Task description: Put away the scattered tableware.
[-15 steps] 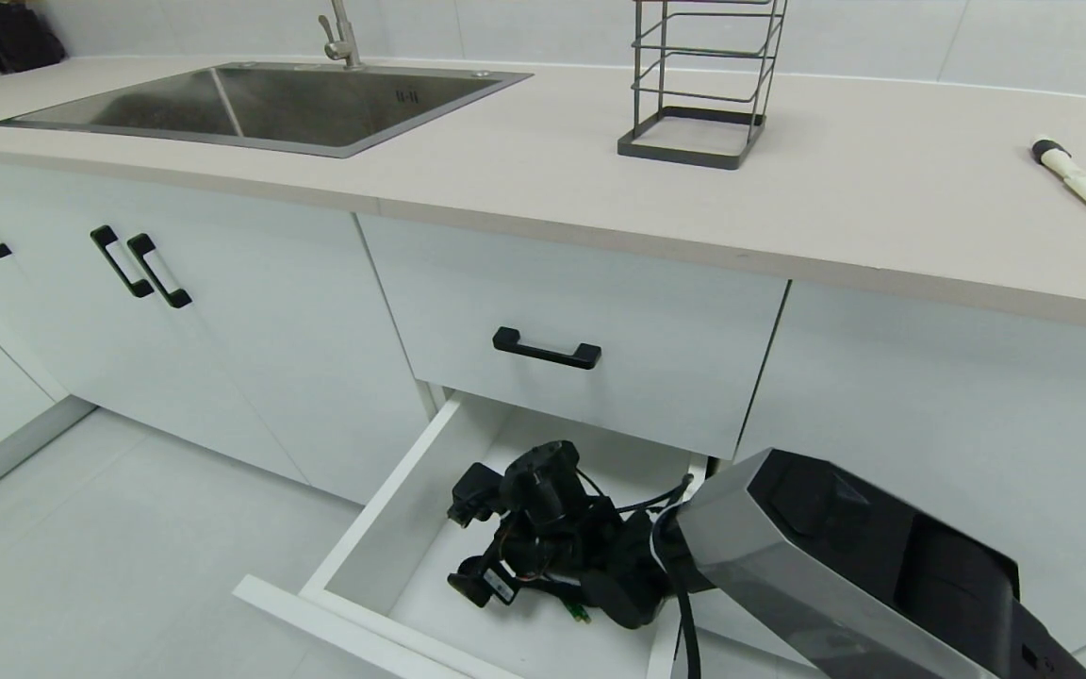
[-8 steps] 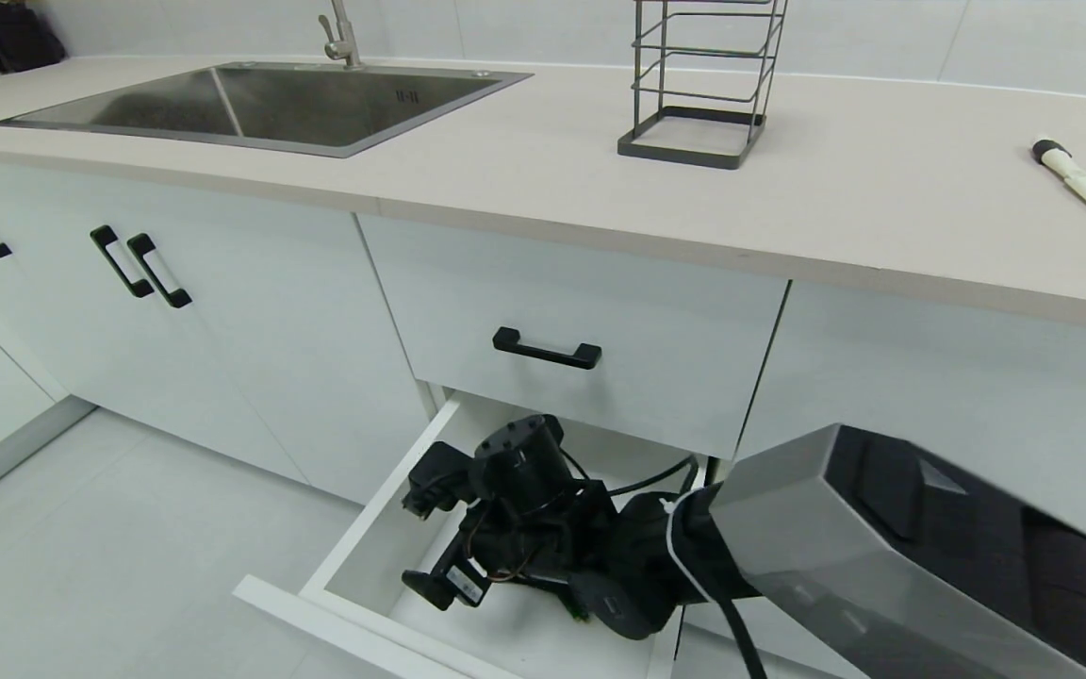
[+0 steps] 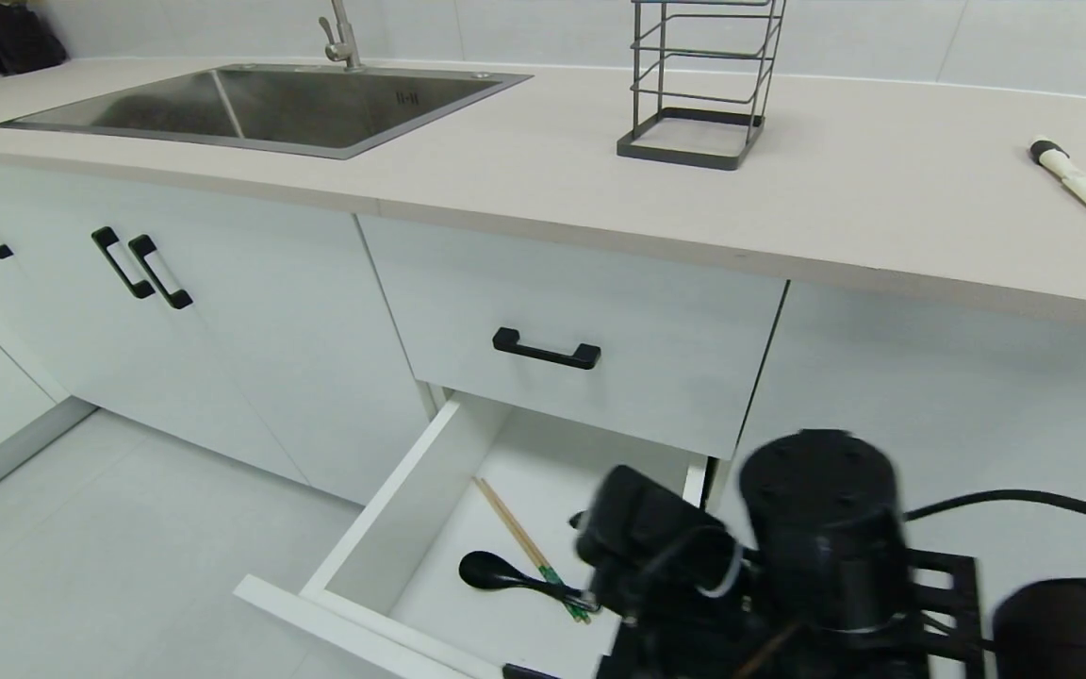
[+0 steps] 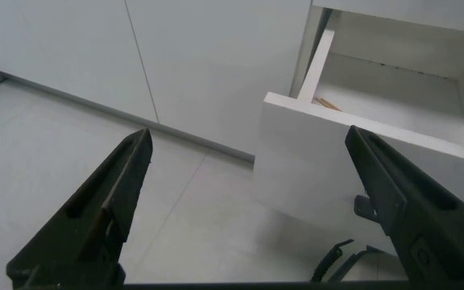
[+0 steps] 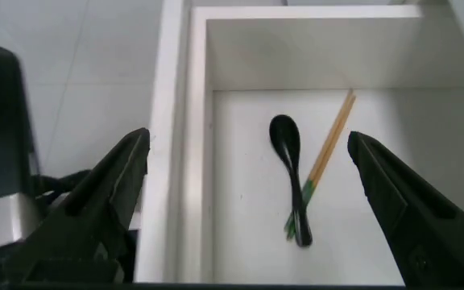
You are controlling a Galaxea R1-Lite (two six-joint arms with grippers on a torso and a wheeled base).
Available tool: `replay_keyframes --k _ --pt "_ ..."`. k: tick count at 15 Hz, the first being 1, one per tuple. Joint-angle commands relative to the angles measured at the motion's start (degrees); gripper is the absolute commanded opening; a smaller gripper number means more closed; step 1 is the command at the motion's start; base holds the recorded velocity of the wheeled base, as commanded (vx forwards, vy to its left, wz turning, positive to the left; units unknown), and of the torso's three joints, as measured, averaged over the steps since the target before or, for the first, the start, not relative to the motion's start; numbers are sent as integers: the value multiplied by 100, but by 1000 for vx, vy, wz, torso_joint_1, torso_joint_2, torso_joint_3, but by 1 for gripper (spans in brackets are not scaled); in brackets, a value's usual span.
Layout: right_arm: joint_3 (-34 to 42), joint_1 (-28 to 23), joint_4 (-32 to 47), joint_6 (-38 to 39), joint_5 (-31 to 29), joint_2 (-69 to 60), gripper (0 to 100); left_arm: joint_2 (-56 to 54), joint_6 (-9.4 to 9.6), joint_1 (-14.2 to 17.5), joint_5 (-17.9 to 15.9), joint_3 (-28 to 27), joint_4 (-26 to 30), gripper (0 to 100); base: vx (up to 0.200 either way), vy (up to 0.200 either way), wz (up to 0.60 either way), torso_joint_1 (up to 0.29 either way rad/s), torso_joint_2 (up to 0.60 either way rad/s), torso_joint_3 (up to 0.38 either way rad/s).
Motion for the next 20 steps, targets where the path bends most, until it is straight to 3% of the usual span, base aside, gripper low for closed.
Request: replay_keyframes --k 1,5,9,12,13,17,19,20 --pt "1824 -1064 -385 5 496 -2010 100 0 -1 0 -1 0 -4 100 0 0 0 0 0 0" --pt "3011 -2224 -174 -408 980 -4172 100 0 -1 0 8 0 -4 100 0 0 0 0 0 0" --pt "3196 -3577 177 -329 989 -6132 100 0 -1 0 -1 0 -4 100 0 0 0 0 0 0" --pt "3565 -5036 362 23 989 -7486 100 0 -1 0 -1 0 -4 100 0 0 0 0 0 0" --pt "3565 -5177 432 84 989 -7626 100 0 -1 0 -1 0 -4 100 0 0 0 0 0 0" --pt "3934 -6284 2190 207 918 -9507 100 0 8 0 -1 0 -4 100 0 0 0 0 0 0" --pt "4189 -6311 2709 418 549 -9507 100 0 175 0 -18 0 22 100 0 0 0 0 0 0" --pt "4189 -6311 3280 752 417 -9507 100 0 113 0 -9 0 4 100 0 0 0 0 0 0"
